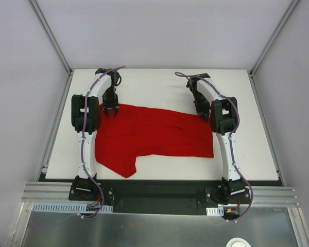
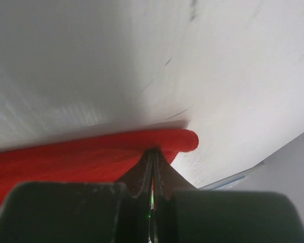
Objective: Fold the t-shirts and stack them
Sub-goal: Fold the flattened tshirt in 1/3 of the way
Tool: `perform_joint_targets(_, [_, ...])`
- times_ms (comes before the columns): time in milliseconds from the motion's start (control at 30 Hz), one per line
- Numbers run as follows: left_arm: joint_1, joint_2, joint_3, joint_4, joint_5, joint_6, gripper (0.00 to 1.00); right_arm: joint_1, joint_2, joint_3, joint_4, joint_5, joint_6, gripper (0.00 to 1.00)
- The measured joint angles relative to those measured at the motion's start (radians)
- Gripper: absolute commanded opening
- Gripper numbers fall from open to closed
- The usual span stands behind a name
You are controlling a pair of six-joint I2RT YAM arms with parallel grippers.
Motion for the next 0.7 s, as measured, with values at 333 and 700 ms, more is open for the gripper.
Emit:
perform_joint_targets(333, [0.0, -0.001, -0.002, 0.001, 0.019, 0.0, 0.36, -0.027, 0.057, 0.137, 0.024, 0.053, -0.001, 0.01])
perform_joint_targets(700, [-0.001, -0.154, -0.088, 0.041, 0.064, 0.01, 0.58, -0.032, -0.186, -0.113, 0.067, 0.003, -0.013, 0.46])
